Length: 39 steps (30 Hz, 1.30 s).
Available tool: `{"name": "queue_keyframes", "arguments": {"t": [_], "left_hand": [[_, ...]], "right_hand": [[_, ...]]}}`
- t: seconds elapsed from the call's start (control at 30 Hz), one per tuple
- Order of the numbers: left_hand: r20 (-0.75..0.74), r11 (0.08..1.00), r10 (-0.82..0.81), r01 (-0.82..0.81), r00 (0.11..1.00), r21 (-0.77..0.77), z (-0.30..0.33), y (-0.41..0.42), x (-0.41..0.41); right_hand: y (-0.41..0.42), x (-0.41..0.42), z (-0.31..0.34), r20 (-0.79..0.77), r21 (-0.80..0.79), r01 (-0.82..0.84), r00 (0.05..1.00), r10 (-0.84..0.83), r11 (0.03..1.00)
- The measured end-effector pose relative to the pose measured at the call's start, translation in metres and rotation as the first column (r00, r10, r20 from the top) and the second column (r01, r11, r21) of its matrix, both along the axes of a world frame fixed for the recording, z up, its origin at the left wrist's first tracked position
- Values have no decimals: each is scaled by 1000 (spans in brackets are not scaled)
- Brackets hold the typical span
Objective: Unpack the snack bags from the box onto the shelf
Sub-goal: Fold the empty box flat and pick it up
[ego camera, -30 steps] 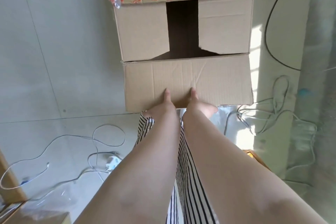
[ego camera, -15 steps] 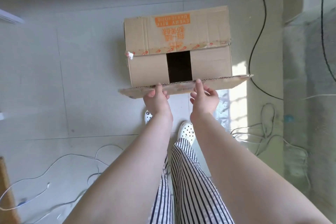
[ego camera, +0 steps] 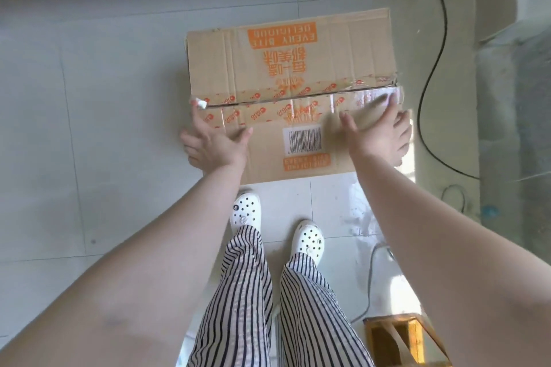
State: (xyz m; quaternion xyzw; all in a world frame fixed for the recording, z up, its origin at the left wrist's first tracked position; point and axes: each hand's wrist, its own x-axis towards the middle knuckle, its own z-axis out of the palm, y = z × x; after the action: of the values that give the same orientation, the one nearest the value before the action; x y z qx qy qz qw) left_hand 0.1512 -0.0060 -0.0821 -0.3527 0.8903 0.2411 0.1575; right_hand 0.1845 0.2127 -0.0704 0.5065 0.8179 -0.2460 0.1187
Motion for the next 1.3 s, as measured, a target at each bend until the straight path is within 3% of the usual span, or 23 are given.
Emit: {"name": "queue_keyframes", "arguments": {"t": [0.13, 0.23, 0.37, 0.53, 0.7, 0.93, 1.3], "left_hand": [[101, 984, 132, -143, 986, 107, -30, -15, -25], [141, 971, 145, -168, 979, 172, -45, -20, -35], [142, 968, 173, -194, 975, 157, -51, -18, -40], [169, 907, 340, -370, 925, 201, -60, -24, -51], [174, 923, 317, -346, 932, 171, -61, -25, -52], [160, 928, 333, -353, 929, 120, -60, -45, -45], [135, 826, 515, -532, 846, 185, -67, -124, -6]], "right_hand": [[19, -26, -25, -8, -11, 57, 998, -57, 998], [25, -39, -38, 4, -31, 108, 994, -108, 994], [27, -39, -46, 17, 1, 114, 993, -114, 993], [31, -44, -52, 2, -64, 205, 979, -206, 977], [33, -47, -50, 19, -69, 244, 970, -243, 967], [15, -47, -42, 52, -55, 205, 978, -202, 977], [-56, -66, -44, 76, -93, 45, 996, -38, 995]]}}
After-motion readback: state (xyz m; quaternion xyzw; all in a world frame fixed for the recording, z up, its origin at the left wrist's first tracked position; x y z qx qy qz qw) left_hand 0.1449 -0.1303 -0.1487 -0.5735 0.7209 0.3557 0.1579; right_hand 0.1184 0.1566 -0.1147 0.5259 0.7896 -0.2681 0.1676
